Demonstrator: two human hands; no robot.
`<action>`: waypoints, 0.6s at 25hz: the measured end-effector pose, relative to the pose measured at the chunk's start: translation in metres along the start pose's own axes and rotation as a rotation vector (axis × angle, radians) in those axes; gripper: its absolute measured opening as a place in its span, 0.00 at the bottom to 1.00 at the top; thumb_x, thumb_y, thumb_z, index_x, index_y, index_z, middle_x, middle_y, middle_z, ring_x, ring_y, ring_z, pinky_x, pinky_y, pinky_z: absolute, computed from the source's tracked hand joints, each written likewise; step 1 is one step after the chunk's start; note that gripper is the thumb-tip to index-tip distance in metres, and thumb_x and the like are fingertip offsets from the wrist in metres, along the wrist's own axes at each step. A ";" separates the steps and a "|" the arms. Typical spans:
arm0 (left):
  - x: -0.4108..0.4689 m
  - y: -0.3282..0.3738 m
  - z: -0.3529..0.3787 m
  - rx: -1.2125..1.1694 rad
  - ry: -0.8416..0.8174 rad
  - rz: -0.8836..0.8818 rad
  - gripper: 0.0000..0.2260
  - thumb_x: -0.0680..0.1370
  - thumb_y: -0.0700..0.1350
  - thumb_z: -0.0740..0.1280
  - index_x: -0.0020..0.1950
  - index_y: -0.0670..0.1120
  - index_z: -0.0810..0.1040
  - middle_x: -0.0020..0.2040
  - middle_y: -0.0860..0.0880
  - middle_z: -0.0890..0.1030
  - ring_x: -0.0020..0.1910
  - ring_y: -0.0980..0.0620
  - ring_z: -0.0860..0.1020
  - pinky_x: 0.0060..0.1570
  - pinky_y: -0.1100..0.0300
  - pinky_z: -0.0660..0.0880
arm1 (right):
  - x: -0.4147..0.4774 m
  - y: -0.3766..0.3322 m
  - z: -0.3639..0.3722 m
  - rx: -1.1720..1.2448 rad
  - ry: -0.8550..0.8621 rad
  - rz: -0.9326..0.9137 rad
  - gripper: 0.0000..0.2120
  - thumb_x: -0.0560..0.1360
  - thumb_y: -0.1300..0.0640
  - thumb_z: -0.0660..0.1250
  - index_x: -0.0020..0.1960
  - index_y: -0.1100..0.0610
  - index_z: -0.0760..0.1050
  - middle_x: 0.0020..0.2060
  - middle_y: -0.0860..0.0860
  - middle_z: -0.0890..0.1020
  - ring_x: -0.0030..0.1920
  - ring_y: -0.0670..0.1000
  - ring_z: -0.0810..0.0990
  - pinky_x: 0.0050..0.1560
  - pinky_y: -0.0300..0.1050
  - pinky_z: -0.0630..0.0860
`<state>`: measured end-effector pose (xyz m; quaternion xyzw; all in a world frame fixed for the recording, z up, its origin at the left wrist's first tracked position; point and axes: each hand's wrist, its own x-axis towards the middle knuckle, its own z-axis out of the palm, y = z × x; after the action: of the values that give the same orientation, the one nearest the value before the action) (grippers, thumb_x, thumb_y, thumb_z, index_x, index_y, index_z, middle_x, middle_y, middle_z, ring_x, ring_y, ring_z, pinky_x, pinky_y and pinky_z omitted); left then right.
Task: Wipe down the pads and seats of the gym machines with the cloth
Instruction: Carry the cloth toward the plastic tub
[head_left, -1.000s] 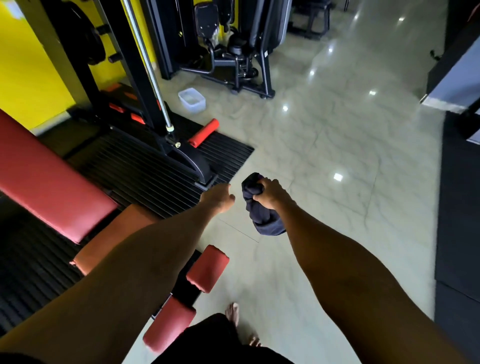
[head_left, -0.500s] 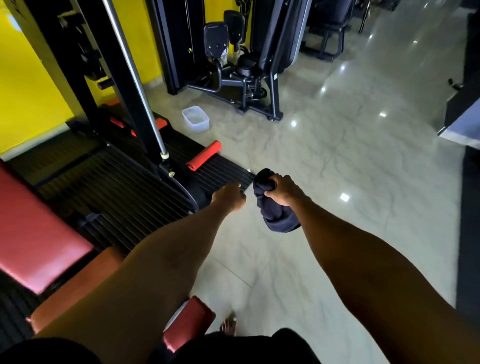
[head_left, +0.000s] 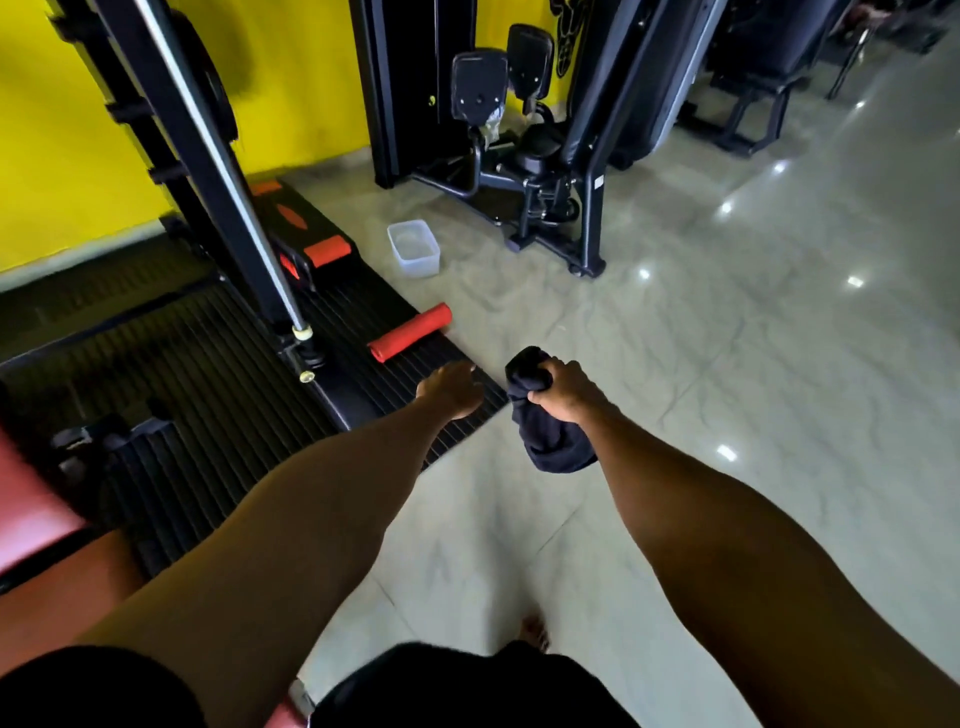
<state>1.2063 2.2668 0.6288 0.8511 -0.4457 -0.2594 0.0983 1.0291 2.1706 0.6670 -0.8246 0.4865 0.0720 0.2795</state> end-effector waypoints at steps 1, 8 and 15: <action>0.016 0.015 -0.001 -0.002 0.007 -0.017 0.25 0.80 0.52 0.61 0.76 0.50 0.67 0.75 0.46 0.70 0.73 0.43 0.70 0.69 0.47 0.70 | 0.018 0.010 -0.013 -0.014 -0.028 -0.011 0.28 0.78 0.50 0.69 0.76 0.51 0.67 0.70 0.60 0.70 0.70 0.62 0.71 0.68 0.53 0.71; 0.152 0.069 -0.029 -0.019 0.045 -0.106 0.24 0.80 0.52 0.61 0.76 0.50 0.67 0.76 0.46 0.68 0.73 0.43 0.70 0.70 0.46 0.69 | 0.173 0.034 -0.092 -0.052 -0.082 -0.116 0.29 0.79 0.51 0.67 0.78 0.51 0.63 0.71 0.59 0.68 0.71 0.63 0.69 0.69 0.54 0.70; 0.334 0.100 -0.081 -0.086 0.066 -0.126 0.24 0.81 0.52 0.60 0.77 0.50 0.66 0.75 0.45 0.70 0.73 0.43 0.69 0.70 0.48 0.68 | 0.359 0.017 -0.142 -0.055 -0.083 -0.158 0.29 0.79 0.51 0.67 0.78 0.48 0.62 0.70 0.58 0.67 0.72 0.62 0.68 0.69 0.58 0.71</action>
<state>1.3347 1.9331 0.6194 0.8805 -0.3763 -0.2559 0.1330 1.1786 1.8154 0.6385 -0.8641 0.4058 0.0970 0.2815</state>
